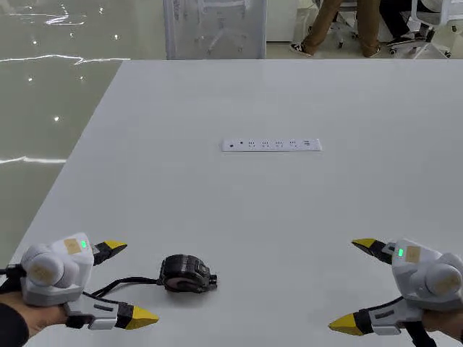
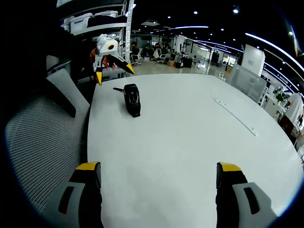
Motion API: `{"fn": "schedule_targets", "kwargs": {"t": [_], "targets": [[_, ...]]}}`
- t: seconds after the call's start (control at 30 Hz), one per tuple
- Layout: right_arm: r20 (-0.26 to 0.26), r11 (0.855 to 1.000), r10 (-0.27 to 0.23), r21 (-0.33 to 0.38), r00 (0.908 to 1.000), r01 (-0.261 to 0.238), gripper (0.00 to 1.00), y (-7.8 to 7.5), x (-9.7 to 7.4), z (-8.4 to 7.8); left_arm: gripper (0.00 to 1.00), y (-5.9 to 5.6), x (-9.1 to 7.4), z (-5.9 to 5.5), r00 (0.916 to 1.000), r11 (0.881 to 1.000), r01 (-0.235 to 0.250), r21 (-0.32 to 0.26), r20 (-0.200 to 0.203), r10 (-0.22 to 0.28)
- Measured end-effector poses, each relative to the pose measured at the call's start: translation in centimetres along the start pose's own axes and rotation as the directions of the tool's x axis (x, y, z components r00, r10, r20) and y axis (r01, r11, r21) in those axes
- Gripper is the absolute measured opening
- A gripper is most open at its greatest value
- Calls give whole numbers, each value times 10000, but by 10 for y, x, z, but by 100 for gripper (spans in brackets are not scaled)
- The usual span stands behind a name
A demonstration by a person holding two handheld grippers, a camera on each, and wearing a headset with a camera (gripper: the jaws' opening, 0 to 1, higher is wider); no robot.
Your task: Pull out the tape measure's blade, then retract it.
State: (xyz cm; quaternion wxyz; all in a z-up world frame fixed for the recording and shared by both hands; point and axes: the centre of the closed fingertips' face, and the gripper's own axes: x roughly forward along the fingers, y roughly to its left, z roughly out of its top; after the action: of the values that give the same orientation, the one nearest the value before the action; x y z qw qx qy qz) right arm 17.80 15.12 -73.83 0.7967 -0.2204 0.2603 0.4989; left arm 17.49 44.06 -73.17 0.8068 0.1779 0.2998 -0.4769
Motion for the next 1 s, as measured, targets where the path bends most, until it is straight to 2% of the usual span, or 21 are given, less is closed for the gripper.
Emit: {"fn": "schedule_targets", "kwargs": {"t": [0.07, 0.13, 0.33, 0.4, 0.43, 0.6, 0.8, 0.87, 1.0], "targets": [[50, 9999, 92, -121, 9999, -91, 98, -1, 4, 6, 89, 1, 4, 1, 9991, 9994, 315, 146, -274, -311], [80, 9994, 236, -271, 9997, -233, 97, -2, 10, 13, 86, 3, 11, 1, 9968, 9970, 547, 549, -605, -514], [251, 9948, 837, -597, 9962, -821, 94, 9, 38, 35, 80, 6, 32, 11, 9893, 9854, 1079, 1319, -1118, -934], [240, 9912, 1098, -770, 9937, -1076, 93, 15, 50, 41, 76, 4, 38, 12, 9833, 9793, 1384, 1477, -1383, -1181], [210, 9887, 1274, -828, 9916, -1253, 93, 20, 57, 44, 74, 3, 42, 10, 9775, 9737, 1578, 1640, -1655, -1306], [63, 9803, 1749, -946, 9846, -1736, 90, 33, 82, 49, 66, 2, 55, 8, 9647, 9606, 1945, 1986, -2158, -1508], [32, 9733, 2099, -957, 9777, -2086, 84, 40, 104, 57, 58, 2, 68, 6, 9544, 9461, 2194, 2383, -2536, -1575], [52, 9708, 2198, -995, 9755, -2182, 81, 41, 112, 61, 54, 1, 71, 5, 9496, 9434, 2298, 2393, -2673, -1635], [84, 9681, 2333, -963, 9724, -2314, 76, 45, 128, 69, 47, -1, 76, 6, 9452, 9395, 2446, 2400, -2750, -1758]]}}
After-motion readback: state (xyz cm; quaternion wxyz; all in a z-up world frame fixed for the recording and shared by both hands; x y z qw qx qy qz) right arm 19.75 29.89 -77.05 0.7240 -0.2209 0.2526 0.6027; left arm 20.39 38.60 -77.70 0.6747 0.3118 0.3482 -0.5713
